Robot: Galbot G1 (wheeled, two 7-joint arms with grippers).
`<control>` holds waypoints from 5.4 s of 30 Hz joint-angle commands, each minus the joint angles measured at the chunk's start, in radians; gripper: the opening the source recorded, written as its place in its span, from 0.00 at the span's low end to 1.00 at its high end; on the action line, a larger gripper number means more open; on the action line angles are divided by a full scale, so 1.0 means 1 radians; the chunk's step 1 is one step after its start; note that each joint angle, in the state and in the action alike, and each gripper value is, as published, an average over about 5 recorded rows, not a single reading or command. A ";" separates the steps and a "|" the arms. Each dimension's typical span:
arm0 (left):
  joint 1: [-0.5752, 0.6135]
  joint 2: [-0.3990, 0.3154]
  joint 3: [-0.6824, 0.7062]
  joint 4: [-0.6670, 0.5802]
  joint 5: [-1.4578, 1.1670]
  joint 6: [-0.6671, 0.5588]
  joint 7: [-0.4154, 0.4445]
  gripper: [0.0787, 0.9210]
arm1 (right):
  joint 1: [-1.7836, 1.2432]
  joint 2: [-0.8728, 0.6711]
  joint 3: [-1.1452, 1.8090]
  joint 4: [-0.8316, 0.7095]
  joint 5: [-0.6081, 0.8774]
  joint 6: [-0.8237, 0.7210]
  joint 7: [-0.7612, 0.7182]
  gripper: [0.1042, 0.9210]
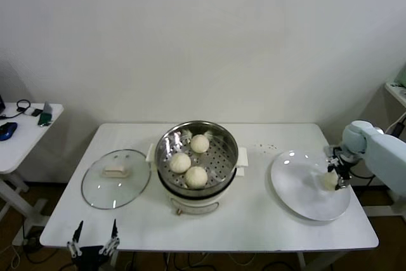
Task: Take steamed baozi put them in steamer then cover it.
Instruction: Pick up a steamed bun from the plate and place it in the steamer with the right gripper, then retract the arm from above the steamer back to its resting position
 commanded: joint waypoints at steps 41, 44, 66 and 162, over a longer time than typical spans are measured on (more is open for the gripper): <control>0.020 0.062 0.063 -0.042 -0.004 -0.040 0.010 0.88 | 0.760 0.588 -0.832 0.392 1.209 -0.390 0.281 0.72; 0.019 0.062 0.061 -0.039 -0.006 -0.040 0.010 0.88 | 0.732 0.598 -0.842 0.380 1.184 -0.386 0.279 0.72; 0.000 0.064 0.051 -0.022 -0.018 -0.030 0.010 0.88 | 0.649 0.623 -0.846 0.301 1.078 -0.366 0.262 0.81; -0.607 0.245 0.051 0.550 1.422 0.130 -0.080 0.88 | -1.462 0.269 1.577 0.936 0.723 0.041 0.997 0.88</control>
